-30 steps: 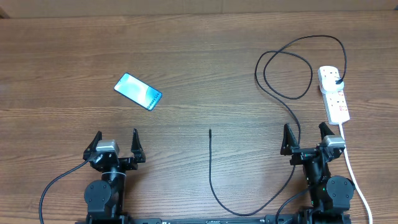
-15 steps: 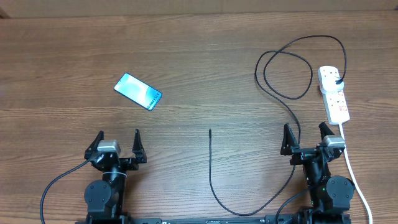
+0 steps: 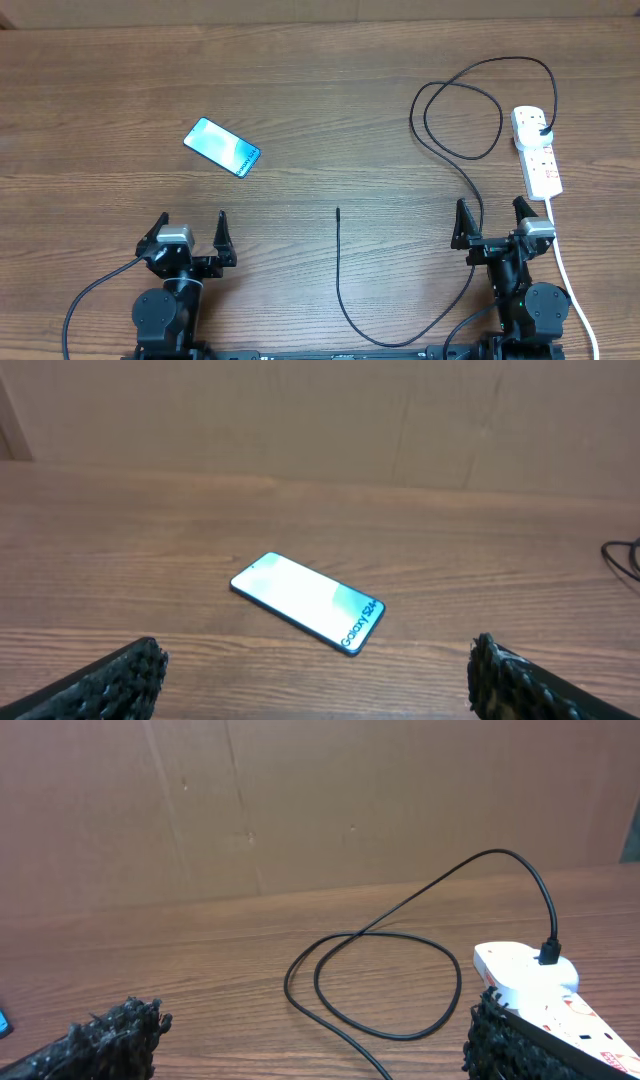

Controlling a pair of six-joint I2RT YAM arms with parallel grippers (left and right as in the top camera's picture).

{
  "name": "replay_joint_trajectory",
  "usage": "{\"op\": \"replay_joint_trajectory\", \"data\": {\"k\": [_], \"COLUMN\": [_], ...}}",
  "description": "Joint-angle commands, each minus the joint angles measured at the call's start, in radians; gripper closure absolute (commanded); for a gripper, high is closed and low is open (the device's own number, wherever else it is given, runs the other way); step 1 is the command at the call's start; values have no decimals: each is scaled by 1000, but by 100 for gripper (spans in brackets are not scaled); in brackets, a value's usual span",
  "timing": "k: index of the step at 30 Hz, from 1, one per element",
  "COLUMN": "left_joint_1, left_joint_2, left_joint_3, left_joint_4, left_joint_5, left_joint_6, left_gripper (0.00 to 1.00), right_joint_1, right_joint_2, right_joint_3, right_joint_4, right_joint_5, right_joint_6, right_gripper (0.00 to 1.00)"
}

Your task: Plug charger to phone and switch on socket

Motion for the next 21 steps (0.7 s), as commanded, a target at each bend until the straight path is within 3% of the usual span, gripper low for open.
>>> {"op": "replay_joint_trajectory", "data": {"k": [1, 7, 15, 21], "left_joint_1": [6, 6, 6, 3], "left_joint_2": [13, 120, 387, 632], "left_joint_3": [91, 200, 388, 641], "left_joint_4": [-19, -32, -61, -229], "left_joint_5": [10, 11, 34, 42], "left_joint_6": [13, 12, 12, 12], "left_gripper": [0, 0, 0, 0], "right_joint_1": [8, 8, 8, 8], "right_joint_2": [-11, -11, -11, -11], "right_joint_3": [-11, -11, -11, -11], "right_joint_4": [6, 6, 6, 6], "right_joint_5": [-2, -2, -2, -2], "right_joint_6": [-4, -4, -4, -4], "right_gripper": [0, 0, 0, 0]}}
